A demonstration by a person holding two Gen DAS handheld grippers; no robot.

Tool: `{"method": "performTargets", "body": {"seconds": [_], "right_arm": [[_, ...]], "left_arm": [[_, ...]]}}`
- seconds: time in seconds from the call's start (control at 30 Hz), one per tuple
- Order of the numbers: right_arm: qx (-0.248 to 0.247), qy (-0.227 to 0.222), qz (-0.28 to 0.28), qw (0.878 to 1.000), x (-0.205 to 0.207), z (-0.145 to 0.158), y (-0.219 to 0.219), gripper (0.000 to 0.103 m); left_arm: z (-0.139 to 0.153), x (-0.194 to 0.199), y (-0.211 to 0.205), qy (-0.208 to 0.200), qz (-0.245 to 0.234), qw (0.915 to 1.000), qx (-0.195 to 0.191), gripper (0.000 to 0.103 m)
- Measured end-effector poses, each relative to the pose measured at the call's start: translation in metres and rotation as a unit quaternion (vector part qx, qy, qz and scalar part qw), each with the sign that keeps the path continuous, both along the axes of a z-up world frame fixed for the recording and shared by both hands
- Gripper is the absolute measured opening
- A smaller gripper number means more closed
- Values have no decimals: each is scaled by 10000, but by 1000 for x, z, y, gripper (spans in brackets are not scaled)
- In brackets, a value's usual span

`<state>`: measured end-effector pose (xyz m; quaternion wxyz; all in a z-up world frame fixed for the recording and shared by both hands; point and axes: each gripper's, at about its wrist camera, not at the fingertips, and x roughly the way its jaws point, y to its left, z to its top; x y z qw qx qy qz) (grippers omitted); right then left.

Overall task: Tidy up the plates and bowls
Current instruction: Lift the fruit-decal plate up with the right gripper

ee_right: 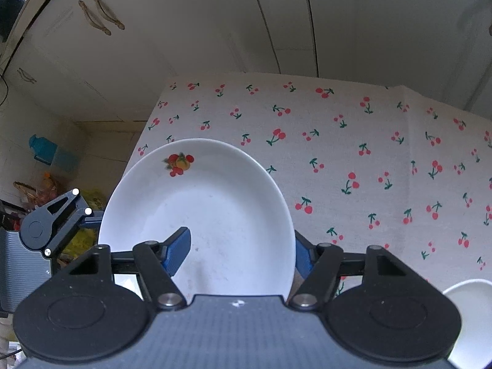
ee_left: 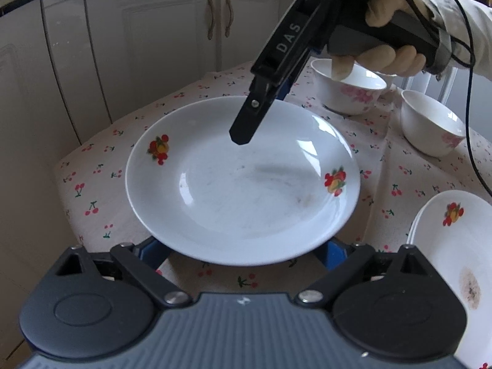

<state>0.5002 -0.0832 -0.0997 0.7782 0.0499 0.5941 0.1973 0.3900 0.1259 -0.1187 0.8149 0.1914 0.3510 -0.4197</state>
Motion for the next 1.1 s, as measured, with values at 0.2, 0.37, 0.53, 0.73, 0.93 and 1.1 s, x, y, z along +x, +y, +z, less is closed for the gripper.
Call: {"method": "performTargets", "body": {"seconds": [0.2,0.37,0.53,0.73,0.93,1.1], "right_arm": [[4,-113,55,9999,-3,12,2,74],[-2,-230,113,9997,-13,26,3,74],[80,-306,137,9994,-26,41,3,74],[209,-416,120,9988,-51,60,0,74],[222,-518,174,9983,-88,80,-1,74],[245,-612,245,9975,-123,92,-2,74]], "left_arm": [[11,-3,1,-66,49,10000,-9,96],[28,-12,3,-201,31,9998,21,96],[43,-25,1,-301,46,9995,92,96],[59,-49,-1,-379,41,9991,189,96],[72,-84,-6,-350,20,9990,278,96],[80,-118,-6,-306,79,9992,243,96]]}}
